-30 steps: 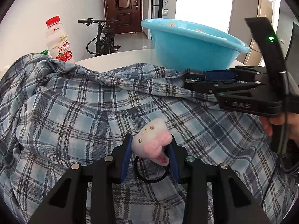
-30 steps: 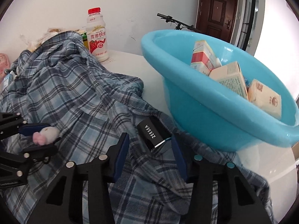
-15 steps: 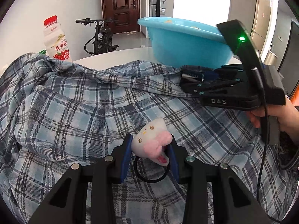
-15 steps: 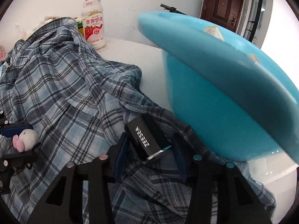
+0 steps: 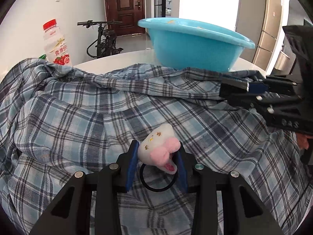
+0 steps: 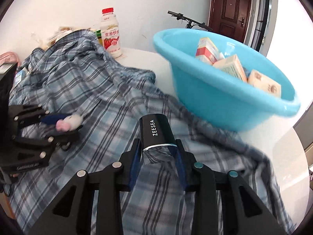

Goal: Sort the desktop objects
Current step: 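Grasp the black ZEESEA cosmetic with the right gripper while the left gripper holds the hair tie, then carry the hair tie and black cosmetic over the blue basin with both grippers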

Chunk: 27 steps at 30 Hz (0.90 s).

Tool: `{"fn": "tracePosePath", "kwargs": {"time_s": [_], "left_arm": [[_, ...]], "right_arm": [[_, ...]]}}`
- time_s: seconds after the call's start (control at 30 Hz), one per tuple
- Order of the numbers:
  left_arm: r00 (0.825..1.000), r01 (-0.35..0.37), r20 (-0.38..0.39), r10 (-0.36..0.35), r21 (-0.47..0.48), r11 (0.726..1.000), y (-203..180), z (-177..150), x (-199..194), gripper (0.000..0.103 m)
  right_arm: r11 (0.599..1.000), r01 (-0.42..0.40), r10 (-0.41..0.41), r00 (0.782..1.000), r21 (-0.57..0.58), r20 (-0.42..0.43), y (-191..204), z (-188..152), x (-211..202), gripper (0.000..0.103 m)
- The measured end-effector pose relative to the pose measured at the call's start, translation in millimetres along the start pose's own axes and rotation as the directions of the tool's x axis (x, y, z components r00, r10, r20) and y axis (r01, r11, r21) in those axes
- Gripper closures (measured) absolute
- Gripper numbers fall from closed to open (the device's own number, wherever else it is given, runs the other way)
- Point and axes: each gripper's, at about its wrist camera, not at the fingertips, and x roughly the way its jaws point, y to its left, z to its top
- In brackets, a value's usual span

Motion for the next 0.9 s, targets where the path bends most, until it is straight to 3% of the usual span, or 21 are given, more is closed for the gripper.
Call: {"fn": "tracePosePath", "kwargs": {"time_s": [0.23, 0.33, 0.43, 0.9], "left_arm": [[1.0, -0.006, 0.005, 0.006, 0.052, 0.999, -20.2, 5.2, -14.9, 0.064], [1.0, -0.006, 0.021, 0.005, 0.067, 0.998, -28.9, 13.7, -22.8, 0.064], [1.0, -0.008, 0.025, 0.006, 0.073, 0.997, -38.7, 24.5, -26.1, 0.064], [0.996, -0.017, 0.087, 0.006, 0.13, 0.991, -83.3, 63.1, -33.1, 0.064]], "right_arm": [[1.0, 0.015, -0.015, 0.999, -0.009, 0.035, 2.2, -14.0, -26.5, 0.072], [0.998, 0.055, -0.056, 0.998, 0.02, 0.026, -1.9, -12.8, -34.2, 0.072], [0.997, 0.036, -0.038, 0.999, 0.064, 0.028, -9.0, -14.8, -42.3, 0.073], [0.991, 0.069, -0.085, 0.987, 0.118, 0.136, -38.3, -15.2, -91.9, 0.073]]}}
